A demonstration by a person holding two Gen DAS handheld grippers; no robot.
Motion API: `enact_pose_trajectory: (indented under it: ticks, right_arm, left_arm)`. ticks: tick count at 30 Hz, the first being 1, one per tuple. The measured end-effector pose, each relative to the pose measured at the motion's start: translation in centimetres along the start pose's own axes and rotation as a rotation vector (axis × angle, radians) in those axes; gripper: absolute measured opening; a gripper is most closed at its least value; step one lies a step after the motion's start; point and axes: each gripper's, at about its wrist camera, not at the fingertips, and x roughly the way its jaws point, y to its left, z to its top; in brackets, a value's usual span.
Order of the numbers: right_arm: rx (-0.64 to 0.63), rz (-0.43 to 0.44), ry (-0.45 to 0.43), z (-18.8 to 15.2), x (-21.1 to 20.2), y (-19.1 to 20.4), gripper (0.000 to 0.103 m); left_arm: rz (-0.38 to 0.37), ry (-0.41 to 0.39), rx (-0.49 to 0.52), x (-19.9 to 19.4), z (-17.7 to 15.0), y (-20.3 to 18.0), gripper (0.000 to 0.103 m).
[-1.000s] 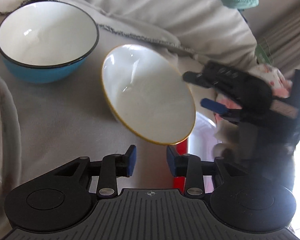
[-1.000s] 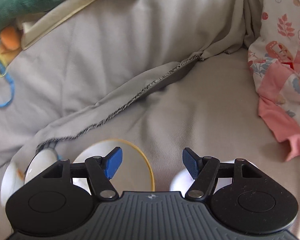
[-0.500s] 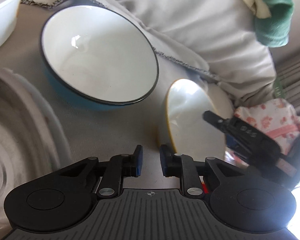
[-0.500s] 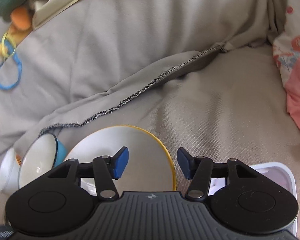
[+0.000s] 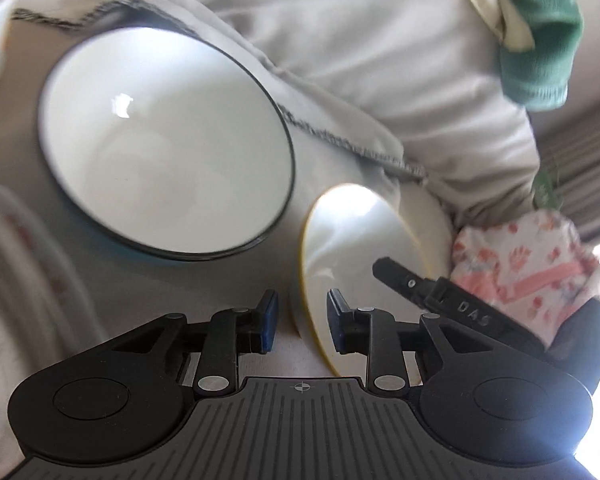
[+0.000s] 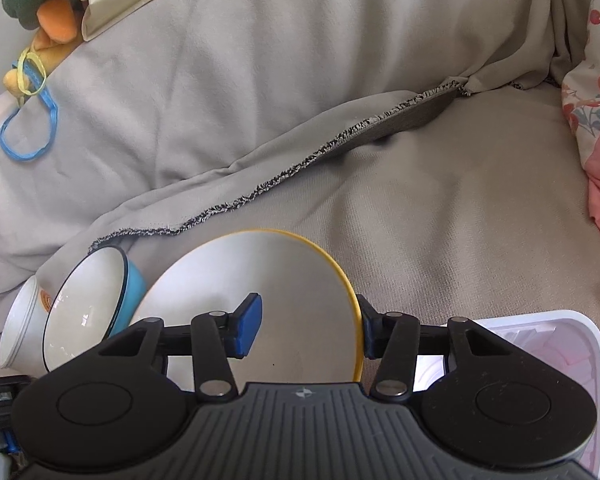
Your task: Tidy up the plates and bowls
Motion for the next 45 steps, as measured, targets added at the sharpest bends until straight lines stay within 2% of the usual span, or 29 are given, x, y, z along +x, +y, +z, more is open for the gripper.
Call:
enact_pose_trajectory:
  ticks: [2, 5, 9, 11, 14, 18, 24, 27, 28, 30, 31, 35, 37, 38, 40, 42, 45]
  right_arm:
    - [-0.007, 0.005, 0.007, -0.3, 0.0, 0.2, 0.048]
    - [-0.027, -0.002, 0.012, -0.9, -0.5, 0.7, 0.048]
    - [-0.032, 0.049, 0.055, -2.5, -1.5, 1.7, 0.048]
    - [-0.077, 0.059, 0.068, -4.1, -2.2, 3.0, 0.048]
    - [-0.139, 0.075, 0.087, -6.7, -3.2, 4.9, 0.048]
    - [-0.103, 0.106, 0.11, -9.4, -4.2, 5.2, 0.048]
    - [-0.122, 0.092, 0.074, -10.6, -4.7, 5.3, 0.048]
    - [-0.118, 0.092, 0.078, -10.5, -4.6, 5.0, 0.048]
    - [-0.106, 0.094, 0.074, -10.3, -4.8, 4.8, 0.048]
    - [-0.082, 0.109, 0.043, -9.6, -5.8, 4.3, 0.048]
    - [-0.093, 0.115, 0.009, -8.9, -6.8, 4.6, 0.048]
    - [-0.181, 0.056, -0.111, -3.0, -9.0, 8.7, 0.05]
    - [-0.161, 0.077, -0.089, 0.6, -7.7, 10.9, 0.057]
    - [-0.141, 0.098, -0.074, 2.0, -6.5, 11.6, 0.058]
    - [-0.086, 0.079, -0.051, 3.8, -3.8, 12.6, 0.058]
    - [-0.065, 0.065, -0.03, 4.0, -1.5, 13.0, 0.058]
    - [-0.104, 0.036, 0.069, 2.1, 2.0, 13.3, 0.058]
  left_arm:
    - [0.005, 0.019, 0.034, 0.4, -0.1, -0.2, 0.025]
    - [0.046, 0.004, 0.113, -0.4, -0.8, -0.8, 0.025]
    - [0.13, -0.011, 0.246, -3.2, -2.7, -1.1, 0.026]
    - [0.156, -0.001, 0.283, -4.8, -3.8, -0.7, 0.025]
    - [0.178, 0.014, 0.287, -6.7, -5.2, 0.6, 0.025]
    - [0.146, 0.02, 0.261, -8.4, -6.4, 1.8, 0.024]
    - [0.14, 0.016, 0.272, -8.4, -6.6, 1.5, 0.024]
    - [0.075, 0.067, 0.213, -9.4, -5.3, 1.9, 0.025]
    - [0.059, 0.066, 0.198, -10.2, -4.6, 2.0, 0.025]
    - [0.058, 0.016, 0.171, -12.3, -2.4, 2.0, 0.025]
    - [0.083, -0.019, 0.168, -13.3, -0.9, 1.8, 0.025]
    - [0.306, -0.14, 0.222, -13.8, 5.9, 0.0, 0.025]
    - [0.328, -0.15, 0.198, -12.7, 8.1, 0.5, 0.025]
    - [0.323, -0.148, 0.186, -12.3, 8.5, 1.0, 0.025]
    - [0.307, -0.17, 0.194, -11.9, 8.2, 2.3, 0.025]
    - [0.325, -0.173, 0.16, -11.1, 8.4, 3.8, 0.025]
    - [0.305, -0.143, 0.142, -9.2, 9.2, 4.5, 0.025]
